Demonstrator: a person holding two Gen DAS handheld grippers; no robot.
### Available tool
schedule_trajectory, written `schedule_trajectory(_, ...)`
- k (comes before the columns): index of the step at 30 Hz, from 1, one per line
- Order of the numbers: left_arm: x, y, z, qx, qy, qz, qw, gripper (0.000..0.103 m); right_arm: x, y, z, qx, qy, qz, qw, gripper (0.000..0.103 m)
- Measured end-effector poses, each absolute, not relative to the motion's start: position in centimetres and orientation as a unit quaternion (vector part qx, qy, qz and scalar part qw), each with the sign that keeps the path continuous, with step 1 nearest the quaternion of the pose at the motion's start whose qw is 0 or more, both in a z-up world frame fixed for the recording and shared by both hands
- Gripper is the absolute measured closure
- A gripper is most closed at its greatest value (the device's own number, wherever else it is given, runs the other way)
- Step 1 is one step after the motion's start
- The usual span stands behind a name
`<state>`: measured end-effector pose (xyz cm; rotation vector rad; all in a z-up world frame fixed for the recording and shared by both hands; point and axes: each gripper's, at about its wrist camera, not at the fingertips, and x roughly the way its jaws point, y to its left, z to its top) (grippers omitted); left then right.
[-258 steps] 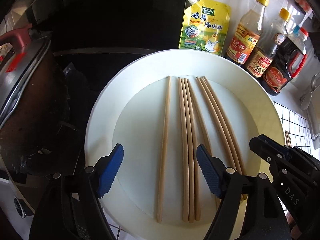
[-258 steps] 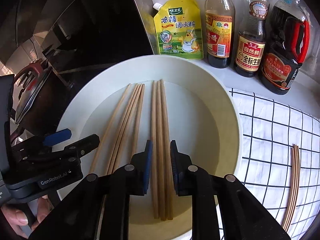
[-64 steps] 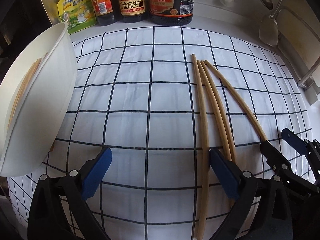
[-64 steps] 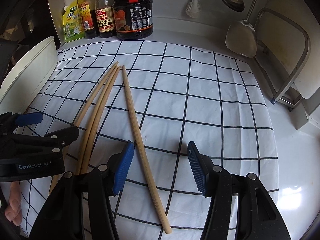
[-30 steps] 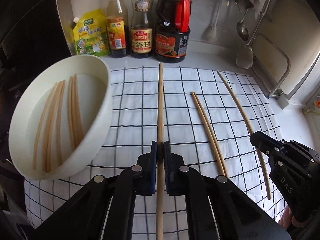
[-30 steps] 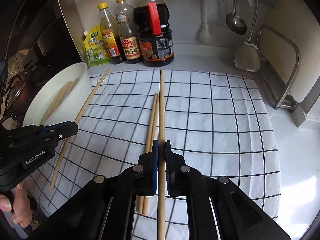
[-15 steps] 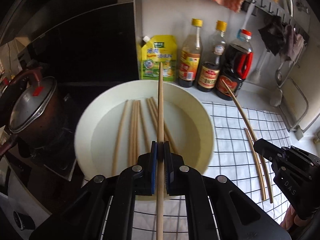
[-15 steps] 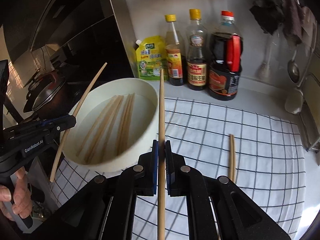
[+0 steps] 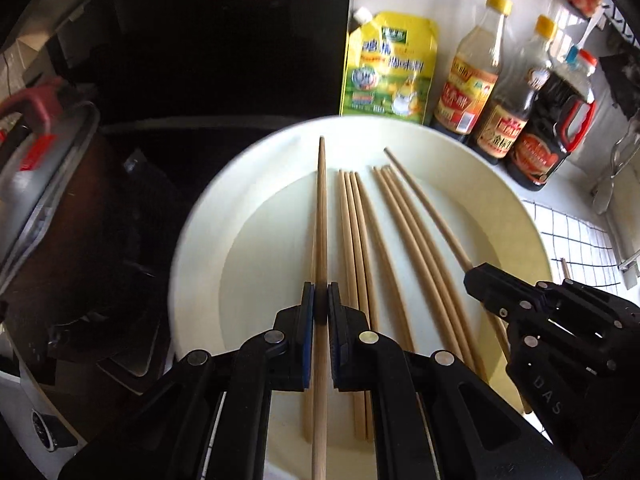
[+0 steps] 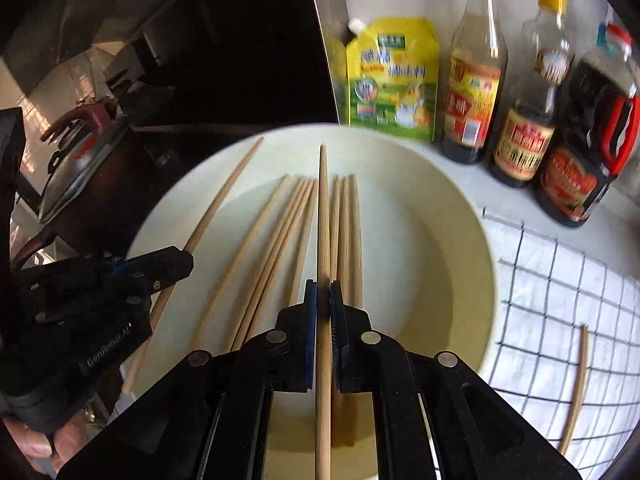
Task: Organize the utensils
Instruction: 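Carry the chopstick in the right tool into the basin while the left tool carries its chopstick, then open the right tool to release its chopstick in the basin while the left tool releases its own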
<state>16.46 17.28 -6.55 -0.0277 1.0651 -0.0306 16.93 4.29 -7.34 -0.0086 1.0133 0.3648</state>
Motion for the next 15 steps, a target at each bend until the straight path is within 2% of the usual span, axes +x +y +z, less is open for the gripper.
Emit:
schedule_trajectory(10, 17.3, 17.3, -9.2, 0.0, 0.529, -0.014, 0.848, 0.095, 17.8, 3.7, -9.3, 0.002, 0.506, 0.147, 0.85, 0.096)
schedule_trajectory(12, 17.3, 17.5, -9.2, -0.003, 0.531, -0.012, 0.847, 0.093, 17.6, 3.5, -9.1, 0.001, 0.504, 0.145, 0.852, 0.092)
schedule_trajectory(15, 17.1, 17.8, -9.0, -0.006, 0.533, -0.009, 0.846, 0.085, 17.3, 3.0, -8.7, 0.004, 0.495, 0.138, 0.858, 0.085)
